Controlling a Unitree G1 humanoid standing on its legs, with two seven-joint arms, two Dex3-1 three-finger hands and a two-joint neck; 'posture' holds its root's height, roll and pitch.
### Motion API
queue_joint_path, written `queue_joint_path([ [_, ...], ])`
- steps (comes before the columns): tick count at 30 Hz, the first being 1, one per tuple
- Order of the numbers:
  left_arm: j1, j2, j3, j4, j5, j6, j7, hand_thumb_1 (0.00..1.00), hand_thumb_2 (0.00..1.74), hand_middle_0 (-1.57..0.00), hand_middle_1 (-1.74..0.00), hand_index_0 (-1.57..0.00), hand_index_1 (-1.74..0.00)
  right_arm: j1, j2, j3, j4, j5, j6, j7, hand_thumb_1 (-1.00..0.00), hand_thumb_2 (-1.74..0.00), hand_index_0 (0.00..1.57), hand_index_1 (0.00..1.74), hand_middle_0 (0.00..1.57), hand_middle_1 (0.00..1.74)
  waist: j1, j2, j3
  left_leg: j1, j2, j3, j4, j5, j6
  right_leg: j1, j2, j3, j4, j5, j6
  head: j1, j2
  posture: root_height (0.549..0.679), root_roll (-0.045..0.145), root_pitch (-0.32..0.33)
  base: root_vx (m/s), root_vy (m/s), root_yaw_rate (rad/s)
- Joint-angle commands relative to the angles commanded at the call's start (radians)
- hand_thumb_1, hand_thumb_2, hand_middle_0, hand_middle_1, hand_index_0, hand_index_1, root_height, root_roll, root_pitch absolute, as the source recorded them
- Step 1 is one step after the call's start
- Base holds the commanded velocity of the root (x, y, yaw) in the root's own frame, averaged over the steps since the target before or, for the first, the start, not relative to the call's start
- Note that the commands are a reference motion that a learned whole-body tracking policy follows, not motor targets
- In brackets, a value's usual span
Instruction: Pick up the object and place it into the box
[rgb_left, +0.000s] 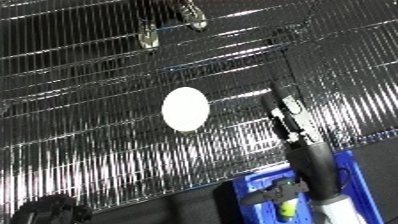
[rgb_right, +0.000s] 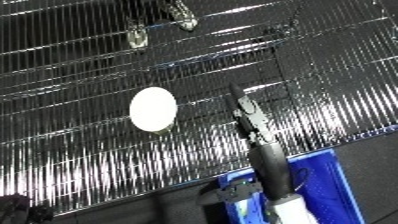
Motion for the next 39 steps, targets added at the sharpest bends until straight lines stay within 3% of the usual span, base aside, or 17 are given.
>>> queue_joint_path([
  [9, 0.005, 0.011, -0.024, -0.009, 0.001, 0.000, -0.011, 1.00, 1.74, -1.57, -1.74, -1.57, -1.74, -0.053, 0.006, 0.039, 0.048, -0.001, 0.000, -0.036, 0.00, 0.00, 0.00, 0.00, 0.00, 0.00, 0.032, 0.007, 0.000, -0.052, -0.021, -0.008, 0.053, -0.022, 0.0081, -0.035, -0.0180, -0.019, 0.034, -0.008, 0.0003, 0.003, 0.013, 0.638, 0.045, 0.099, 0.027, 0.002, 0.134],
  [16, -0.004, 0.005, -0.037, -0.013, 0.020, -0.013, -0.015, 1.00, 1.74, -1.57, -1.74, -1.57, -1.74, -0.085, 0.000, 0.044, 0.062, -0.014, -0.005, -0.046, 0.00, 0.00, 0.00, 0.00, 0.00, 0.00, 0.041, 0.018, 0.000, -0.114, -0.030, 0.002, 0.094, -0.033, 0.0114, -0.094, -0.0249, -0.028, 0.068, -0.009, 0.0016, 0.008, 0.088, 0.632, 0.043, 0.126, 0.009, 0.016, 0.072],
  [28, -0.029, 0.013, -0.027, -0.073, 0.054, -0.056, 0.029, 1.00, 1.74, -1.57, -1.74, -1.57, -1.74, -0.147, -0.040, 0.020, 0.044, -0.046, -0.033, -0.090, 0.00, 0.00, 0.00, 0.00, 0.00, 0.00, 0.047, 0.045, 0.000, -0.293, -0.038, 0.016, 0.200, -0.064, 0.0267, -0.291, -0.0173, -0.019, 0.181, -0.023, 0.0030, 0.067, 0.228, 0.611, 0.036, 0.223, -0.026, 0.020, 0.022],
  [33, -0.046, 0.017, -0.018, -0.096, 0.062, -0.052, 0.031, 1.00, 1.74, -1.57, -1.74, -1.57, -1.74, -0.184, -0.054, 0.012, 0.052, -0.052, -0.033, -0.101, 0.00, 0.00, 0.00, 0.00, 0.00, 0.00, 0.057, 0.048, 0.000, -0.341, -0.041, 0.019, 0.229, -0.075, 0.0321, -0.336, -0.0197, -0.022, 0.205, -0.025, 0.0044, 0.079, 0.259, 0.606, 0.034, 0.249, -0.012, -0.001, 0.021],
  [39, -0.061, 0.019, -0.018, -0.113, 0.063, -0.040, 0.029, 1.00, 1.74, -1.57, -1.74, -1.57, -1.74, -0.226, -0.062, 0.011, 0.070, -0.047, -0.027, -0.117, 0.00, 0.00, 0.00, 0.00, 0.00, 0.00, 0.066, 0.051, 0.000, -0.385, -0.045, 0.018, 0.261, -0.086, 0.0330, -0.376, -0.0211, -0.024, 0.227, -0.026, 0.0057, 0.110, 0.275, 0.602, 0.031, 0.271, 0.005, -0.004, 0.022],
])
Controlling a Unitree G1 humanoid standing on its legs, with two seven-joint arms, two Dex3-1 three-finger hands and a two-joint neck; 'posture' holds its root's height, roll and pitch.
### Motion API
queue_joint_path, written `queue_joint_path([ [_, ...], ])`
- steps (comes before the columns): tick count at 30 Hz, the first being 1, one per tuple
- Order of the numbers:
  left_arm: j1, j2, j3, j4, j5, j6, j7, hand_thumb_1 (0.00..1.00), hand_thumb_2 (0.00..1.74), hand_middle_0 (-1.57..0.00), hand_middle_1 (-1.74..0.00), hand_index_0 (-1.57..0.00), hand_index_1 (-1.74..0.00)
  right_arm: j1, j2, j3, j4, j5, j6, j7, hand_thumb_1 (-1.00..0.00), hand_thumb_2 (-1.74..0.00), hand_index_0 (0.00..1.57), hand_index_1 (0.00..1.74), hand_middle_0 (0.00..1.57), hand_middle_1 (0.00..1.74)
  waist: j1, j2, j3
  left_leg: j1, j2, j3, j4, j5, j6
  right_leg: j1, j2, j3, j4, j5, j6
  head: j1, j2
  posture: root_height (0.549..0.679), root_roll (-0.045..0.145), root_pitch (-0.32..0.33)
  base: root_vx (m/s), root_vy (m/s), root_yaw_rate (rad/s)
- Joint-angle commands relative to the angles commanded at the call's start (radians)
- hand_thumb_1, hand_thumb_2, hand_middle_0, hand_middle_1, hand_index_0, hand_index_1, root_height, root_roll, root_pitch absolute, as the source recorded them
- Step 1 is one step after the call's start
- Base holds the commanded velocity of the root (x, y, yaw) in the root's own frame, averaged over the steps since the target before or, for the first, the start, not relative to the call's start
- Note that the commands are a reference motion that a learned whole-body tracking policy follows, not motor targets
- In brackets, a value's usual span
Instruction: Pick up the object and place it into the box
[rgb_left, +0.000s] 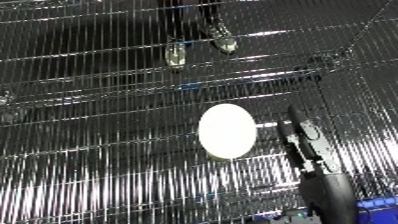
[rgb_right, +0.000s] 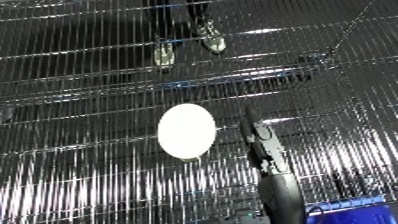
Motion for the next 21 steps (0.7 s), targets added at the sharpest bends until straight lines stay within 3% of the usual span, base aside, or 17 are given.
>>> queue_joint_path([
  [9, -0.034, 0.004, -0.022, 0.009, -0.014, 0.009, 0.002, 1.00, 1.74, -1.57, -1.74, -1.57, -1.74, -0.085, -0.015, 0.017, 0.077, 0.051, 0.010, -0.005, 0.00, 0.00, 0.00, 0.00, 0.00, 0.00, 0.014, 0.006, 0.000, -0.047, -0.005, 0.001, 0.028, -0.011, 0.0036, -0.044, 0.0002, 0.001, 0.020, 0.000, -0.0010, 0.047, -0.017, 0.597, 0.026, 0.296, 0.004, 0.015, 0.019],
  [21, -0.082, 0.022, -0.059, 0.038, -0.048, 0.014, -0.004, 1.00, 1.74, -1.57, -1.74, -1.57, -1.74, -0.245, -0.032, 0.071, 0.259, 0.115, -0.009, 0.000, 0.00, 0.00, 0.00, 0.00, 0.00, 0.00, 0.045, 0.021, 0.000, -0.057, -0.018, -0.008, 0.036, -0.016, 0.0084, -0.053, -0.0069, -0.008, 0.028, -0.004, -0.0076, 0.116, -0.032, 0.595, 0.023, 0.300, 0.013, 0.001, 0.047],
])
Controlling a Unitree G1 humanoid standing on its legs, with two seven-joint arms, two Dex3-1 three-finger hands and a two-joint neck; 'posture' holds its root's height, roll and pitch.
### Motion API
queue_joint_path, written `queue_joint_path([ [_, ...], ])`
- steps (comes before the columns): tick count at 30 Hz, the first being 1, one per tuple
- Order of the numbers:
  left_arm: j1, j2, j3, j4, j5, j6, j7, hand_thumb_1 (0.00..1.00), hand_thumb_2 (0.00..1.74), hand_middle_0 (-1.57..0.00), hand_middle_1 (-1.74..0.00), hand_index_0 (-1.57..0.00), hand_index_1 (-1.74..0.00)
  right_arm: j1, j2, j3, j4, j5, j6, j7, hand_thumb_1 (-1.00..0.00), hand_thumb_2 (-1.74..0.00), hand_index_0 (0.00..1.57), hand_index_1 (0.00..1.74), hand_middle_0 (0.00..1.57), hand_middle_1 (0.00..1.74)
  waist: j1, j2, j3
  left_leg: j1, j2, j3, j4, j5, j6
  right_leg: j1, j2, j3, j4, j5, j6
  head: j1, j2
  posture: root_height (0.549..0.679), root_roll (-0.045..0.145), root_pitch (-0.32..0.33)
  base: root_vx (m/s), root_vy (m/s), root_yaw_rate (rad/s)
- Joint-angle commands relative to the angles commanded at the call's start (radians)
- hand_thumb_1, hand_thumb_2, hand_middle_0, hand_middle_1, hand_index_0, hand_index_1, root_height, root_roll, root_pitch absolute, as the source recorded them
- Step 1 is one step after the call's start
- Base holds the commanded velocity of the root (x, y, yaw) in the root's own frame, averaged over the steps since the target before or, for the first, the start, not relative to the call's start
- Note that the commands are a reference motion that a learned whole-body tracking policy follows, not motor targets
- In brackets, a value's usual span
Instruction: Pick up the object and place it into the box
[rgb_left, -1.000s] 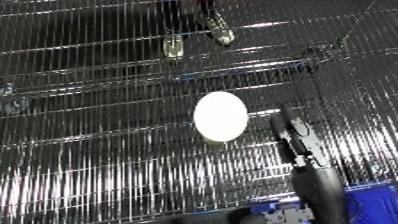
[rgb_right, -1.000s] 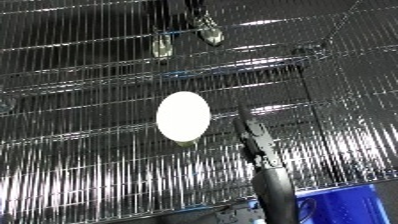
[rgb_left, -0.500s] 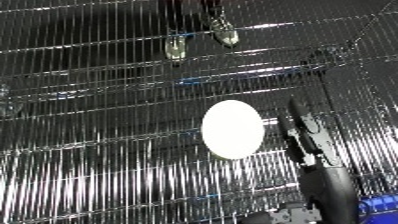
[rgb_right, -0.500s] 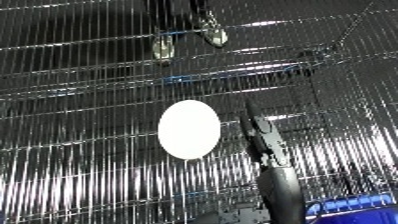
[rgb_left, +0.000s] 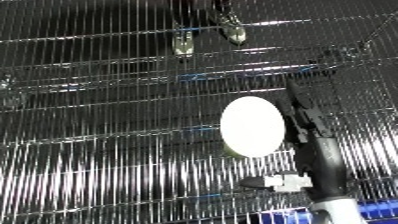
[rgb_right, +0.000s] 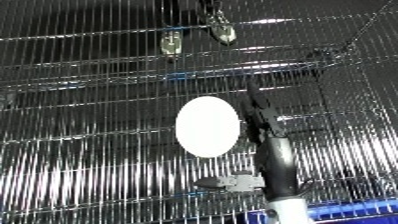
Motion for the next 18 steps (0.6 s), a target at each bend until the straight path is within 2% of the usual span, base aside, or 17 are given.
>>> queue_joint_path([
  [5, -0.001, -0.002, -0.011, 0.006, -0.009, -0.003, -0.010, 1.00, 1.74, -1.57, -1.74, -1.57, -1.74, -0.046, 0.007, 0.025, 0.038, 0.003, 0.017, 0.005, 0.00, 0.00, 0.00, 0.00, 0.00, 0.00, 0.007, 0.008, 0.000, 0.001, -0.002, -0.002, 0.000, 0.001, 0.0006, -0.002, -0.0007, -0.001, 0.004, -0.003, -0.0031, 0.027, -0.006, 0.594, 0.024, 0.299, 0.005, 0.002, 0.023],
  [13, 0.001, -0.008, -0.017, 0.009, -0.018, -0.005, -0.017, 1.00, 1.74, -1.57, -1.74, -1.57, -1.74, -0.082, 0.019, 0.040, 0.087, 0.021, 0.012, 0.022, -0.40, -0.70, 0.63, 0.70, 0.63, 0.70, 0.011, 0.018, 0.000, 0.007, -0.004, -0.004, -0.009, 0.005, 0.0019, -0.001, 0.0004, -0.001, 0.006, -0.006, -0.0067, 0.043, -0.008, 0.594, 0.026, 0.298, -0.004, 0.000, 0.008],
  [18, 0.012, -0.013, -0.014, 0.011, -0.015, -0.010, -0.028, 1.00, 1.74, -1.57, -1.74, -1.57, -1.74, -0.068, 0.027, 0.034, 0.089, 0.018, 0.010, 0.025, -0.65, -1.13, 1.02, 1.13, 1.02, 1.13, 0.007, 0.018, 0.000, 0.022, -0.001, -0.003, -0.025, 0.011, 0.0013, 0.009, 0.0035, -0.001, -0.004, -0.005, -0.0072, 0.047, -0.002, 0.595, 0.026, 0.294, -0.025, -0.018, -0.018],
])
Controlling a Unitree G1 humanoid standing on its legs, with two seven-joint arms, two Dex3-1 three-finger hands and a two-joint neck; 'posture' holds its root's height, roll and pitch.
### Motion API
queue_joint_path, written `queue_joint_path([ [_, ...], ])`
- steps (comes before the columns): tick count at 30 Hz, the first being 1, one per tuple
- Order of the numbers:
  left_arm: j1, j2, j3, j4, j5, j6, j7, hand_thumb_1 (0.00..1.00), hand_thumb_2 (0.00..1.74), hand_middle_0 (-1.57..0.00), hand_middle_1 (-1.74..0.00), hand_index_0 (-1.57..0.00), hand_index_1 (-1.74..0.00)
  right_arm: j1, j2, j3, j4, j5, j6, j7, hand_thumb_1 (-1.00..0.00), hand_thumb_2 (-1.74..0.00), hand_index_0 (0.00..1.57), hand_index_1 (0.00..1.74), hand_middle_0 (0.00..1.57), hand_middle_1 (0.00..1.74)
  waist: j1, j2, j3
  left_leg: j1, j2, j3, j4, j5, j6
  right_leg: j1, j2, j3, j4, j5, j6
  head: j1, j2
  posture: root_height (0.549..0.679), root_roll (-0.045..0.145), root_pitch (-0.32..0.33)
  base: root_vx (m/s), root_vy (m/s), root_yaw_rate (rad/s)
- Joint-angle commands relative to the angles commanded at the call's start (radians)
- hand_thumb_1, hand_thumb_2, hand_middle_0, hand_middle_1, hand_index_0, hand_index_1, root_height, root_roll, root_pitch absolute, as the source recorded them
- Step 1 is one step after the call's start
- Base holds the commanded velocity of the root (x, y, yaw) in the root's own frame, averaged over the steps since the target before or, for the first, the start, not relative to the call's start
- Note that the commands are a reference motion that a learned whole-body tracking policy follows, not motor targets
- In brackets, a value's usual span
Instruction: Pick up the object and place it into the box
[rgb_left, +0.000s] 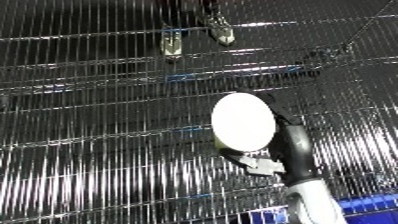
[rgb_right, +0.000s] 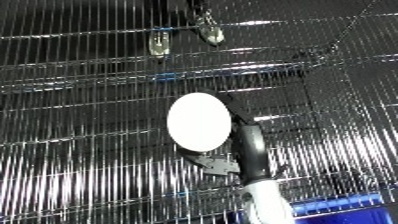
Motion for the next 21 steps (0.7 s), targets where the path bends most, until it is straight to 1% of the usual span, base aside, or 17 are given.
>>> queue_joint_path([
  [3, 0.002, 0.000, 0.005, 0.002, 0.000, 0.000, -0.001, 1.00, 1.74, -1.57, -1.74, -1.57, -1.74, 0.012, 0.001, -0.004, -0.004, -0.008, 0.001, -0.007, -0.65, -1.13, 1.02, 1.13, 1.02, 1.13, -0.005, -0.002, 0.000, 0.017, 0.005, 0.001, -0.017, 0.004, -0.0017, 0.014, 0.0024, 0.001, -0.012, 0.002, 0.0003, -0.001, -0.002, 0.598, 0.026, 0.289, -0.031, -0.024, -0.050],
  [8, 0.012, -0.001, 0.016, -0.002, 0.005, -0.001, -0.002, 1.00, 1.74, -1.57, -1.74, -1.57, -1.74, 0.057, -0.001, -0.019, -0.039, -0.018, -0.004, -0.014, -0.65, -1.13, 1.02, 1.13, 1.02, 1.13, -0.021, -0.009, 0.000, 0.057, 0.015, 0.004, -0.055, 0.015, -0.0072, 0.048, 0.0077, 0.005, -0.041, 0.008, 0.0031, -0.015, 0.005, 0.604, 0.028, 0.277, -0.039, -0.028, -0.076],
  [13, 0.032, -0.005, 0.030, -0.003, 0.014, -0.007, -0.003, 1.00, 1.74, -1.57, -1.74, -1.57, -1.74, 0.130, 0.003, -0.048, -0.115, -0.045, -0.017, -0.023, -0.65, -1.13, 1.02, 1.13, 1.02, 1.13, -0.044, -0.020, 0.000, 0.106, 0.028, 0.006, -0.100, 0.028, -0.0131, 0.089, 0.0138, 0.010, -0.081, 0.021, 0.0066, -0.022, 0.006, 0.611, 0.029, 0.263, -0.050, -0.035, -0.130],
  [17, 0.053, -0.010, 0.046, -0.007, 0.020, -0.007, -0.003, 1.00, 1.74, -1.57, -1.74, -1.57, -1.74, 0.205, 0.013, -0.079, -0.195, -0.065, -0.041, -0.025, -0.65, -1.13, 1.02, 1.13, 1.02, 1.13, -0.069, -0.031, 0.000, 0.156, 0.040, 0.009, -0.144, 0.039, -0.0178, 0.133, 0.0222, 0.019, -0.122, 0.032, 0.0101, 0.014, 0.001, 0.618, 0.030, 0.248, -0.049, -0.036, -0.175],
  [21, 0.073, -0.020, 0.067, -0.005, 0.022, -0.006, -0.002, 1.00, 1.74, -1.57, -1.74, -1.57, -1.74, 0.274, 0.024, -0.111, -0.261, -0.068, -0.072, -0.017, -0.65, -1.13, 1.02, 1.13, 1.02, 1.13, -0.097, -0.045, 0.000, 0.213, 0.052, 0.017, -0.188, 0.049, -0.0237, 0.186, 0.0303, 0.029, -0.167, 0.043, 0.0131, 0.012, -0.026, 0.625, 0.032, 0.227, -0.039, -0.013, -0.238],
])
